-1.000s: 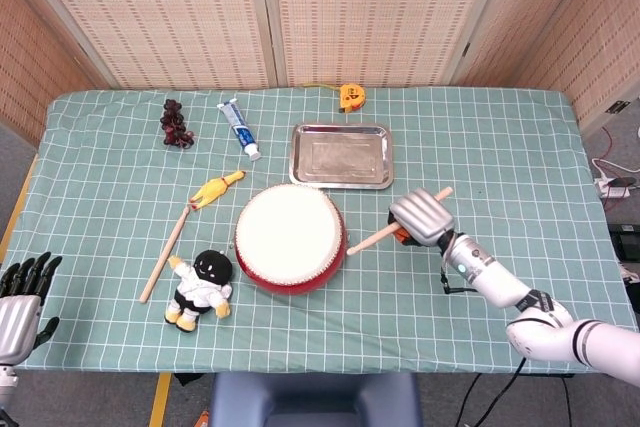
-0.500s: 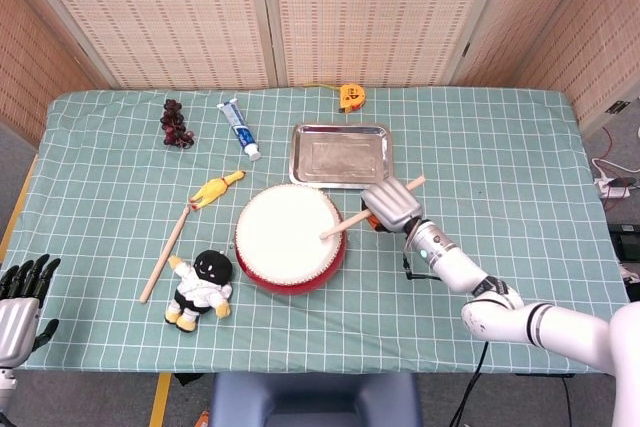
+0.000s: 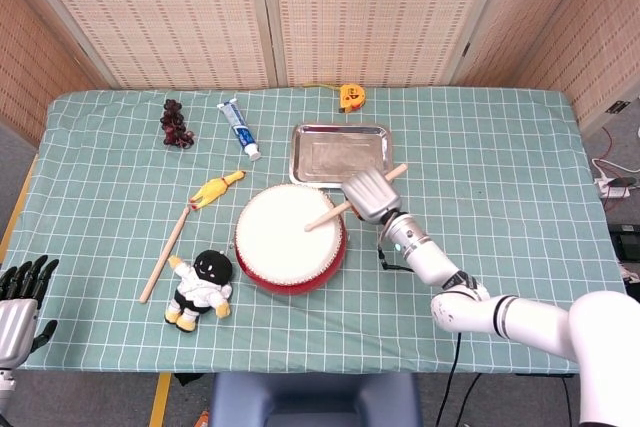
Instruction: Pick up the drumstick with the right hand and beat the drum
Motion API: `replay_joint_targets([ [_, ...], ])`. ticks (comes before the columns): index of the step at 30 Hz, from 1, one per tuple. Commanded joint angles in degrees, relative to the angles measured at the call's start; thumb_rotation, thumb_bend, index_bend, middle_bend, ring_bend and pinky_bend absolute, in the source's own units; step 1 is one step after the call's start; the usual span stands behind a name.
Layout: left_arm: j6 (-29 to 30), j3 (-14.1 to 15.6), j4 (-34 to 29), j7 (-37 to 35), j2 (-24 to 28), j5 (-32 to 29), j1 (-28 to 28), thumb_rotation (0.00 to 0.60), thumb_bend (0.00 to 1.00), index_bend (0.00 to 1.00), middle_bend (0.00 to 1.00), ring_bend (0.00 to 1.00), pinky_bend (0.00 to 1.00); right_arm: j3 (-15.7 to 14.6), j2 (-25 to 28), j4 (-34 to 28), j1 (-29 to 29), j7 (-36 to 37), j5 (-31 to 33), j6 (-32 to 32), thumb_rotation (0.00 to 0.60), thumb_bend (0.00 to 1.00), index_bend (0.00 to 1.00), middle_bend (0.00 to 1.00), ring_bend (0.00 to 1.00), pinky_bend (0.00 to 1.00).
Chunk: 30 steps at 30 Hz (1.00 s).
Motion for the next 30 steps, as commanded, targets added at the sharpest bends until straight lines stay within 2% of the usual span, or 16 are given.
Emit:
replay_joint_targets([
  [1, -0.03, 0.02, 0.14, -0.12, -0.02, -0.09, 0.07, 0.600, 0.23, 0.03, 0.00, 0.02, 0.02, 1.10, -1.04, -0.78, 0.27, 0.97, 2.22, 1.97, 0.600, 1.00, 1.00, 1.00, 1.00, 1.00],
  [7, 0.16, -0.09, 0.39, -0.50, -0.03, -0.12, 0.17, 0.600, 0.23, 0.03, 0.00, 0.02, 0.02, 3.49, 0.70, -2.53, -1.10, 8.60, 2.45, 1.09, 0.600, 1.00, 1.00, 1.00, 1.00, 1.00],
  [10, 0.17, -0.05, 0.36, -0.48, -0.09, 0.16, 0.08, 0.600, 0.23, 0.03, 0.00, 0.02, 0.02, 3.27, 1.23, -2.71, -0.97, 9.20, 2.35, 0.30, 0.600, 1.00, 1.00, 1.00, 1.00, 1.00],
  [17, 0.09, -0.09, 0.36, -0.36, -0.11, 0.12, 0.04, 0.600, 0.23, 0.03, 0.00, 0.02, 0.02, -1.28, -0.69, 0.16, 1.19, -2.86, 2.08, 2.41, 0.600, 1.00, 1.00, 1.00, 1.00, 1.00],
  [21, -0.09, -0.12, 0.45, -0.56, -0.25, -0.09, 0.05, 0.600, 0.23, 0.03, 0.00, 0.02, 0.02, -1.93, -1.56, 0.19, 1.60, -6.87, 4.32, 3.48, 0.600, 1.00, 1.00, 1.00, 1.00, 1.00],
  [24, -0.19, -0.04, 0.64, -0.53, -0.32, -0.02, 0.04, 0.600, 0.23, 0.03, 0.00, 0.02, 0.02, -0.51, -0.82, -1.60, 1.04, -4.52, 4.43, 4.39, 0.600, 1.00, 1.00, 1.00, 1.00, 1.00],
  [30, 0.22, -0.22, 0.70, -0.95, -0.31, 0.20, 0.04, 0.600, 0.23, 0.03, 0.00, 0.02, 0.02, 3.24, 2.23, -6.09, -1.03, 6.50, 2.79, 3.77, 0.600, 1.00, 1.00, 1.00, 1.00, 1.00],
])
